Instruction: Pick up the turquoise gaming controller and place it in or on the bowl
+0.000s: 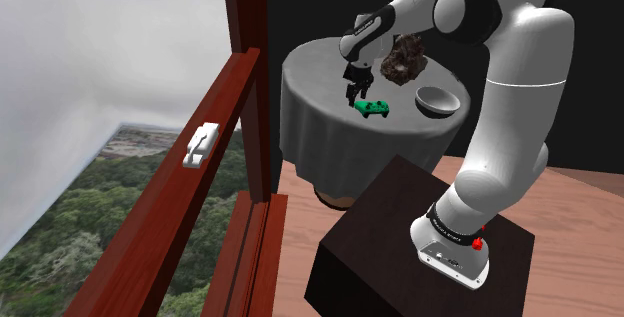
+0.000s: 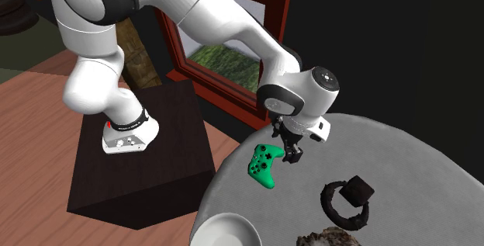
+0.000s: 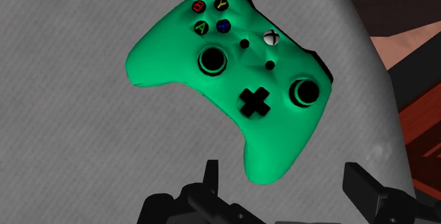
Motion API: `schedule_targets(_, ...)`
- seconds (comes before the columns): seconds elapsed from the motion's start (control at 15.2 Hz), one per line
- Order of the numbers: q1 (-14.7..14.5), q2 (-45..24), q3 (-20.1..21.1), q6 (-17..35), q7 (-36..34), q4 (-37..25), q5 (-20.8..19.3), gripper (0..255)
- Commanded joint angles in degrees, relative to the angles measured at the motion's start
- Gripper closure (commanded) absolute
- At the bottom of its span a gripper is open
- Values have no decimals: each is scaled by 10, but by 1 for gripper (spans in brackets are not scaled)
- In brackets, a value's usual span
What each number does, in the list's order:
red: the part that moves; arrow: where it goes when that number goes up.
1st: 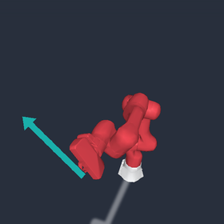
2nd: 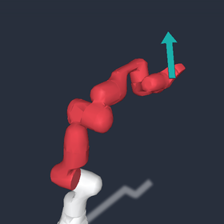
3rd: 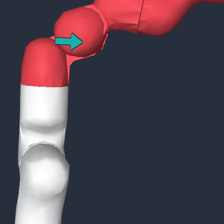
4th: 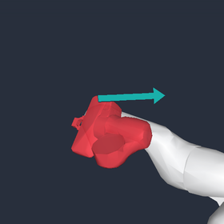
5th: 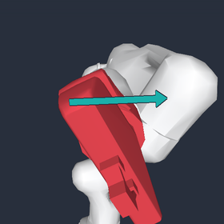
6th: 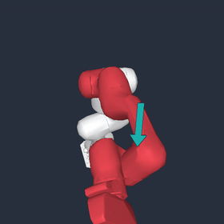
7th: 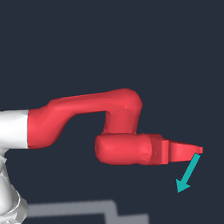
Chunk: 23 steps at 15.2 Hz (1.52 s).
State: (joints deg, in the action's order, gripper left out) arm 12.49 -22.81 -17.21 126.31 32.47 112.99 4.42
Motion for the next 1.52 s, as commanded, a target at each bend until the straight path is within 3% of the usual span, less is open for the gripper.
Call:
schedule_targets(0.0,0,-4,1,5,0,1,1,0)
schedule_targets(0.4,0,-4,1,5,0,0,1,0)
schedule_targets(0.46,0,-4,1,5,0,0,1,255)
schedule_targets(1.06,0,-4,1,5,0,0,1,255)
schedule_targets(1.45,-4,26,-4,-33,-5,-8,-9,255)
